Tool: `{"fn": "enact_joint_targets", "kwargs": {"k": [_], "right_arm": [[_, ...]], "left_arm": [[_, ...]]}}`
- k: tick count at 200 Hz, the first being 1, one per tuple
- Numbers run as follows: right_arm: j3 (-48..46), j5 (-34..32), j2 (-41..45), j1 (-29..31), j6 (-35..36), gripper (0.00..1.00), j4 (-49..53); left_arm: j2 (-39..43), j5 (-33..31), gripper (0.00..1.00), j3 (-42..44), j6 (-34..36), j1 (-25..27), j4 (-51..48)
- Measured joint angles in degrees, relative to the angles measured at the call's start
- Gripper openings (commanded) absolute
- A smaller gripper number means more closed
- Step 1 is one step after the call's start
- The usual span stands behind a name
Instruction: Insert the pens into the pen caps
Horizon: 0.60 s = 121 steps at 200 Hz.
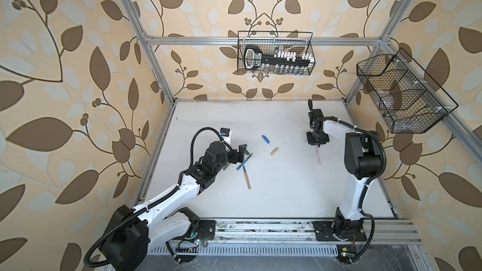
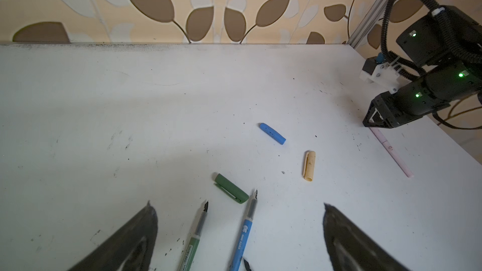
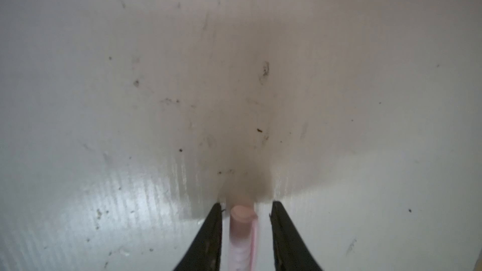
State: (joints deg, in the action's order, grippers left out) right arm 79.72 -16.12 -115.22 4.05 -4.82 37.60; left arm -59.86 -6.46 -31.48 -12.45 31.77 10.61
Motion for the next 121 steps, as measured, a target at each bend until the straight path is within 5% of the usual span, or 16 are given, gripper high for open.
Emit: {"fn": "enact_joint_targets", "kwargs": {"k": [82,121], "right_arm": [[-7.30,6.14,16.28,0.94,-1.75,0.50,-6.91],[-13.46,9.27,25.46,12.20,-6.45,0.52,-10.60]], "left_arm": [[0.00,-2.12,0.99,0.00,-0.02,0.00,-0.04],[0.00,-7.43,0.99,-0.61,-1.25,-1.25,-3.52]]}}
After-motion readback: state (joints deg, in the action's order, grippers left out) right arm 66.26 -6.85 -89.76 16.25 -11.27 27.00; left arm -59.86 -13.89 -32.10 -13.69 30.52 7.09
